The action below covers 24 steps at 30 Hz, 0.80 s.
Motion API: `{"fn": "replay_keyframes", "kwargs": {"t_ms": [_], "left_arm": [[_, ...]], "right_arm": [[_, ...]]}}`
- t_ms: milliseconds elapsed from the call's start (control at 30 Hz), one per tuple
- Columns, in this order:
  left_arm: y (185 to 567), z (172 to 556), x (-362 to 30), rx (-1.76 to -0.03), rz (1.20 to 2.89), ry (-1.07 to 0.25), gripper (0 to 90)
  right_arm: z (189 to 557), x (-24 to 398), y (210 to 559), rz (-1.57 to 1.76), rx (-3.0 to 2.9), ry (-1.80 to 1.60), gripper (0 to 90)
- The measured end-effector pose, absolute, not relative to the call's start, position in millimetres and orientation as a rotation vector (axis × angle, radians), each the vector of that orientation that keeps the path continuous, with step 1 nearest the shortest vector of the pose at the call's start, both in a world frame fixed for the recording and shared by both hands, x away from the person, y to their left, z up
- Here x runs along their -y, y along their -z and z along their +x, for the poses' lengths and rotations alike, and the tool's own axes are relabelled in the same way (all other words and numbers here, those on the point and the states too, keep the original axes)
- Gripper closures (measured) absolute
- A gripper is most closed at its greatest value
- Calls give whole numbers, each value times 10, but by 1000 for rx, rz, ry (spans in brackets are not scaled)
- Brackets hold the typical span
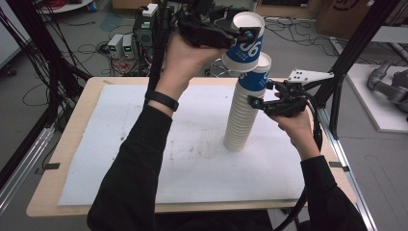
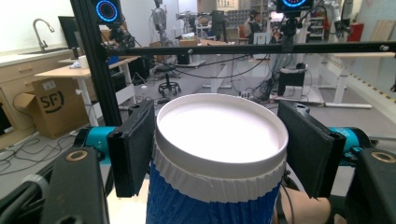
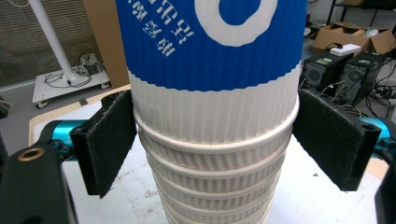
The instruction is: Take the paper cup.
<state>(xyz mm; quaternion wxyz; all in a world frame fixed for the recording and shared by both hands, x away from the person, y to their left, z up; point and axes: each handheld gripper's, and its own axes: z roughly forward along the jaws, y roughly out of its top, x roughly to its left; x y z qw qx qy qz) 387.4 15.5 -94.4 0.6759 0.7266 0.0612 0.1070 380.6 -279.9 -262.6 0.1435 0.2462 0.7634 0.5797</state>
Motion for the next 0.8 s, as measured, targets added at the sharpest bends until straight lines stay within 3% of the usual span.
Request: {"fn": "replay_keyframes", "kwargs": {"t_ms": [800], "left_arm": [[1407, 3537, -815, -201, 1716, -284, 301]], "right_arm": [[3793, 2790, 2623, 723, -2194, -1658, 147]]}}
